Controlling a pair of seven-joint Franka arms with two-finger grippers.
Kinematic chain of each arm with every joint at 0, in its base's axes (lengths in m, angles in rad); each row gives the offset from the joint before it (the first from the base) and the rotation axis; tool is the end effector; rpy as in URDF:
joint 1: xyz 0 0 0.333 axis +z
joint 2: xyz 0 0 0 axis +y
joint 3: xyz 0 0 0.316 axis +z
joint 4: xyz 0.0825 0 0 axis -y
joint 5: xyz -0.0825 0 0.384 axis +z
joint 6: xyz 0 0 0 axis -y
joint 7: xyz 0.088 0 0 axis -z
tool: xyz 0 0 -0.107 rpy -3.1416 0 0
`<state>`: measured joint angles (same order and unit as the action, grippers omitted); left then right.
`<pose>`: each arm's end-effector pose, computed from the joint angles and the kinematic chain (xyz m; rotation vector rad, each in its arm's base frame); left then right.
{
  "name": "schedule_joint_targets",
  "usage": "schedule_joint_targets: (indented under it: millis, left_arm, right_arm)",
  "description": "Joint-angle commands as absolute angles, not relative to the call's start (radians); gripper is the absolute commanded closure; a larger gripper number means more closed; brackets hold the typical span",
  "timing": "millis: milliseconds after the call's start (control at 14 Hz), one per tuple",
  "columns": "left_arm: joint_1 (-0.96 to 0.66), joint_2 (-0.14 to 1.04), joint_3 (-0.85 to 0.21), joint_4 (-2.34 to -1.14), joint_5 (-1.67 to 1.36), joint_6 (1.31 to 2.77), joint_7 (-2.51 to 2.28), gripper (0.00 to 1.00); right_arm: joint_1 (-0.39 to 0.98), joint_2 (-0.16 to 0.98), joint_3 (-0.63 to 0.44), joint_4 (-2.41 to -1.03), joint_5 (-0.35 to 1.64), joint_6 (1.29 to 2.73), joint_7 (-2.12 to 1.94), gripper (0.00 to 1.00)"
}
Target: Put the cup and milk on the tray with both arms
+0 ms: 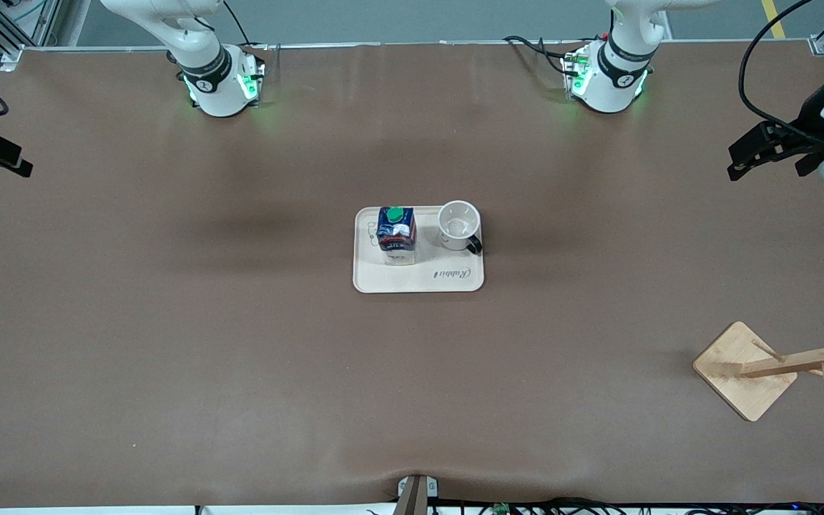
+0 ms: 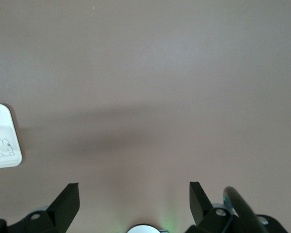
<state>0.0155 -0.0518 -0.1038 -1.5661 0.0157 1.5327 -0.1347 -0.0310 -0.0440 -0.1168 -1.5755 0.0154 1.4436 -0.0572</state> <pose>0.5327 -0.0471 0.6514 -3.1217 -0.0737 -0.0318 0.5216 -0.0773 0.6354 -3.1063 0.1383 0.1332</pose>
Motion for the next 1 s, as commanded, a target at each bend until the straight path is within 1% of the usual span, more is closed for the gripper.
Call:
schedule_joint_targets:
  millis: [0,143,929]
  left_arm:
    - [0.017,-0.058,-0.107,-1.560,0.023,1.523,-0.118,0.00]
    - [0.017,-0.060,-0.107,-1.554,0.038,1.523,-0.123,0.00]
    - [0.017,-0.060,-0.107,-1.540,0.040,1.514,-0.121,0.00]
  right_arm:
    - [-0.015,-0.077,-0.094,-1.594,0.021,1.436,-0.061,0.00]
    - [0.011,-0.077,-0.084,-1.577,0.023,1.430,-0.007,0.00]
    - [0.003,-0.074,-0.086,-1.577,0.025,1.424,0.015,0.00]
